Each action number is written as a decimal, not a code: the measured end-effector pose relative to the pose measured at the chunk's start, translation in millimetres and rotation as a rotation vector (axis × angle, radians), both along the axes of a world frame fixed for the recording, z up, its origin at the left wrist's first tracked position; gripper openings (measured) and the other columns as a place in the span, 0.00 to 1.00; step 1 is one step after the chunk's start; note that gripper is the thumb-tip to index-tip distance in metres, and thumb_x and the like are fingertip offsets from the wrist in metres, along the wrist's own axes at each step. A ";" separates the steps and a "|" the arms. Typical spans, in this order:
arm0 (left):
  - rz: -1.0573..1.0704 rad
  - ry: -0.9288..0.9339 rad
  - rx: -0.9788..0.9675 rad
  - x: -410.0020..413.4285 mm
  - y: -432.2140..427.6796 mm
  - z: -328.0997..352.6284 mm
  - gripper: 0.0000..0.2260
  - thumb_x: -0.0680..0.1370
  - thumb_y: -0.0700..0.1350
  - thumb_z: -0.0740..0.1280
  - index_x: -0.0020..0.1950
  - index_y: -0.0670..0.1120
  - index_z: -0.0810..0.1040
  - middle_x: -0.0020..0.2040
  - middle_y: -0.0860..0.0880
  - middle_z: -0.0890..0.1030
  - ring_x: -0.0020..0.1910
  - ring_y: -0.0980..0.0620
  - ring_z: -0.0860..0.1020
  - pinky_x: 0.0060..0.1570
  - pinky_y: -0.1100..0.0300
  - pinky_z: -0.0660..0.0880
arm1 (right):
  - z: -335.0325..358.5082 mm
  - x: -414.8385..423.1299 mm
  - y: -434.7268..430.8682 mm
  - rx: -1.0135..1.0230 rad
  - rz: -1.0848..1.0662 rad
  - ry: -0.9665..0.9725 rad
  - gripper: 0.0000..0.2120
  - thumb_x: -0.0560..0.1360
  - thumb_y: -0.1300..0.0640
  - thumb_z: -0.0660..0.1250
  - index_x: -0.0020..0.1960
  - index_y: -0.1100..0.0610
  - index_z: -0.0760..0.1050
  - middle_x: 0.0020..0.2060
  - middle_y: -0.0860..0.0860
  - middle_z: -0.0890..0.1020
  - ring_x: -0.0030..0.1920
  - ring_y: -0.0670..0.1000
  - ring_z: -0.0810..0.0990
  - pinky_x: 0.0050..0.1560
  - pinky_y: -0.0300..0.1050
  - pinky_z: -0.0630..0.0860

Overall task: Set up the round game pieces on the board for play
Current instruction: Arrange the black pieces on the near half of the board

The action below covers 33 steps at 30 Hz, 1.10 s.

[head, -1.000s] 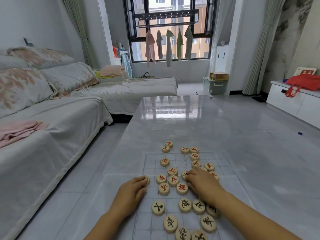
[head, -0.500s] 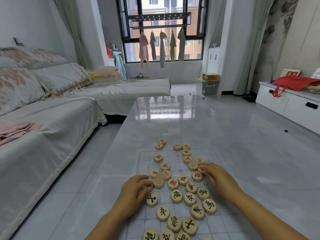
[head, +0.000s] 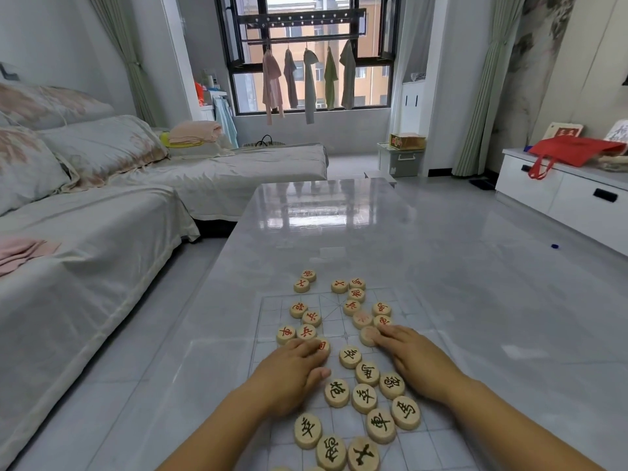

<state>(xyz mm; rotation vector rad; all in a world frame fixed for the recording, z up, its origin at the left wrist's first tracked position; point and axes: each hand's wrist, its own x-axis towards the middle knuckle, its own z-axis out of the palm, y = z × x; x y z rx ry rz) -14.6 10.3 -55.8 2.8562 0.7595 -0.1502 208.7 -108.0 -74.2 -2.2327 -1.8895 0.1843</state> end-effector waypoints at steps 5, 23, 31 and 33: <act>0.087 -0.035 -0.082 22.2 22.0 3.5 0.22 0.82 0.54 0.48 0.75 0.51 0.55 0.78 0.51 0.52 0.76 0.52 0.49 0.73 0.58 0.46 | -1.6 -1.8 32.5 -0.016 -0.011 -0.009 0.22 0.81 0.56 0.49 0.74 0.47 0.56 0.76 0.46 0.55 0.75 0.48 0.52 0.75 0.45 0.53; 0.527 -0.424 -0.055 4.3 56.6 -10.5 0.19 0.77 0.54 0.61 0.66 0.50 0.68 0.62 0.49 0.72 0.55 0.51 0.75 0.51 0.59 0.72 | 4.5 18.3 50.0 0.252 -0.292 0.247 0.23 0.76 0.53 0.63 0.70 0.54 0.64 0.69 0.52 0.66 0.68 0.51 0.65 0.66 0.43 0.64; 0.647 -0.212 -0.090 41.6 76.9 -14.5 0.34 0.63 0.69 0.68 0.56 0.47 0.67 0.57 0.47 0.74 0.53 0.46 0.76 0.45 0.54 0.71 | -4.2 16.7 86.5 0.087 -0.367 0.288 0.33 0.69 0.42 0.69 0.68 0.55 0.64 0.63 0.54 0.66 0.64 0.54 0.67 0.63 0.44 0.67; 0.665 -0.183 -0.072 57.6 86.0 -16.1 0.38 0.61 0.70 0.68 0.60 0.47 0.66 0.60 0.47 0.72 0.56 0.46 0.75 0.48 0.54 0.71 | -3.3 17.8 101.6 0.095 -0.362 0.291 0.30 0.69 0.43 0.69 0.66 0.55 0.66 0.62 0.54 0.66 0.62 0.53 0.69 0.61 0.43 0.68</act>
